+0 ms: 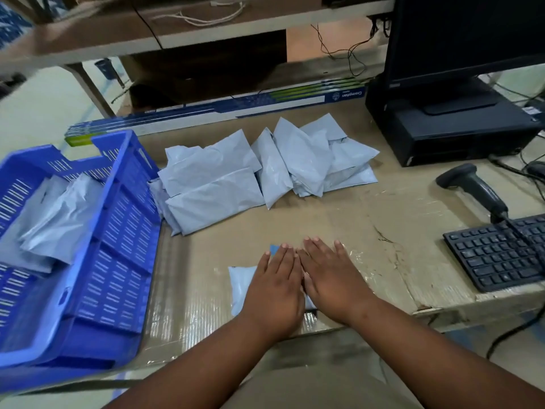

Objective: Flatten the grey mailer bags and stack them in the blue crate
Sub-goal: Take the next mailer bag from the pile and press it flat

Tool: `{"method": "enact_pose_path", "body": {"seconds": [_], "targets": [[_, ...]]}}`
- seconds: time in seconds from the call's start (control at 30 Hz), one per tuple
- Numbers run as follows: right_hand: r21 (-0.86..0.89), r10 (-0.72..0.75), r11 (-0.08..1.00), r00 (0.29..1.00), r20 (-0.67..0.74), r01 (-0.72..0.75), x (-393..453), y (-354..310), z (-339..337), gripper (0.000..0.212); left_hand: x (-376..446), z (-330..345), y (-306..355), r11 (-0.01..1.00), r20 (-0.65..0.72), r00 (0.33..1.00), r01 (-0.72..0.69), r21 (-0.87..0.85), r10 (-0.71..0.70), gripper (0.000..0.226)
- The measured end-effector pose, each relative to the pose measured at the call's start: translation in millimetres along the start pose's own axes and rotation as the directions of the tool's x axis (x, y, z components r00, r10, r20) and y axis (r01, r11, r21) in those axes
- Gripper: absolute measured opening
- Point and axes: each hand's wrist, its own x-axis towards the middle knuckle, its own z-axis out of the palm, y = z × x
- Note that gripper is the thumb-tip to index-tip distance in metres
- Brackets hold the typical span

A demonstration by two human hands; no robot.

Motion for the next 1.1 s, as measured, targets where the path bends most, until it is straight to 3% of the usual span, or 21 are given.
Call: {"method": "enact_pose_path", "body": {"seconds": [0.73, 0.83, 0.97, 1.1], "targets": [[-0.067, 0.023, 0.998, 0.999, 0.04, -0.02, 2.4, 2.0, 11.3, 0.073, -0.8, 14.5, -3.3, 1.0, -0.008, 1.0, 0.022, -0.008, -0.022, 0.066], [-0.057, 0.03, 0.998, 1.0, -0.007, -0.031, 2.0, -2.6, -0.5, 0.074, -5.7, 4.4, -4.8, 0.999, -0.03, 0.998, 0.051, -0.011, -0.052, 0.064], [-0.037, -0.087, 0.996, 0.993, -0.078, 0.085, 1.8, -27.7, -8.5, 0.068, -22.4, -1.8, -16.4, 0.992, -0.049, 0.991, 0.127, -0.017, -0.128, 0.063], [0.003, -0.15, 0.989, 0.988, -0.041, 0.15, 7.1, -50.3, 8.6, 0.065, -37.0, 3.4, -31.3, 0.982, -0.042, 0.982, 0.183, -0.05, -0.186, 0.063]]}}
